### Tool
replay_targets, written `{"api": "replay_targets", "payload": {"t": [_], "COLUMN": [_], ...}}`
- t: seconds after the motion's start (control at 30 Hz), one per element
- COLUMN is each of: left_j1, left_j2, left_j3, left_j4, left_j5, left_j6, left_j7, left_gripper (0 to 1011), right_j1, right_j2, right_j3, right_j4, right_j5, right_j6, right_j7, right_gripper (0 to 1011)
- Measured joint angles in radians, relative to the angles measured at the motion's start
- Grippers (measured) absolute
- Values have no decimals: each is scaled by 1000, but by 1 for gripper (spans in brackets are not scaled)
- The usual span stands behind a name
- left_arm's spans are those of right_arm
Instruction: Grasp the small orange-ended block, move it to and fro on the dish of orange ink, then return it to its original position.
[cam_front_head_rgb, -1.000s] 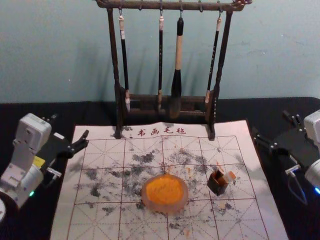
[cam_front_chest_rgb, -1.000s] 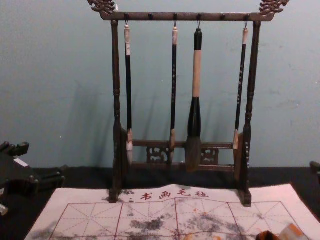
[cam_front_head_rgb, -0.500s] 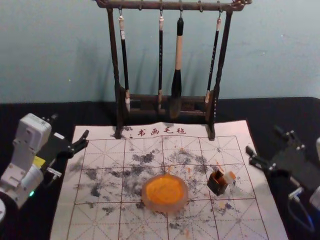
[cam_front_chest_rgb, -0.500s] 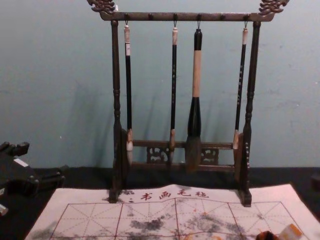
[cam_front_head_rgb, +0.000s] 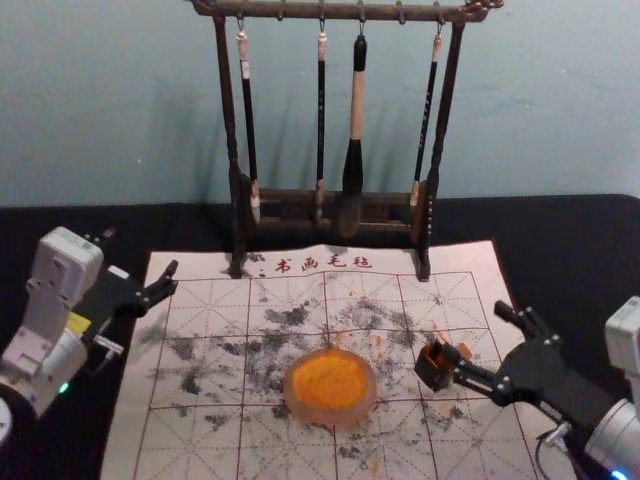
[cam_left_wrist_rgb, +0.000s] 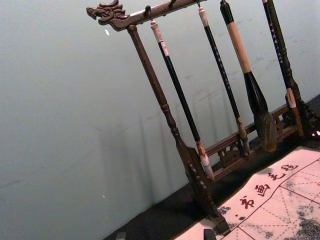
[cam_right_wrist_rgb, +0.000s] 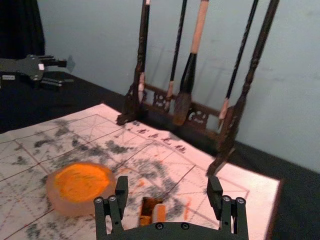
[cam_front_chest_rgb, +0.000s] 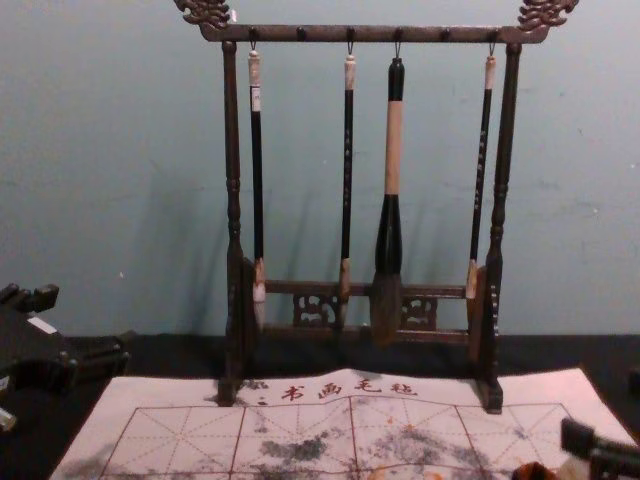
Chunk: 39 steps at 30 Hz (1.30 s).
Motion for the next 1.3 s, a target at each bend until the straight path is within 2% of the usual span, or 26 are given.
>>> {"api": "replay_targets", "payload": {"t": [0.23,0.53,1.3], "left_j1": [0,0,0], "left_j2": [0,0,0], "left_j3": [0,0,0], "left_j4": [0,0,0], "left_j5": [0,0,0], "left_j6": [0,0,0], "left_j7": [0,0,0], "left_gripper": [1001,1001,1001], "right_j1": [7,8,10], "right_j2": [-37,-64,-118], "right_j3": [-3,2,58], "right_j4": [42,73,114], "right_j5": [20,32,48], "right_j6": [18,39,75], "right_j7": [32,64,116], "right_gripper": [1003,1003,1002]}}
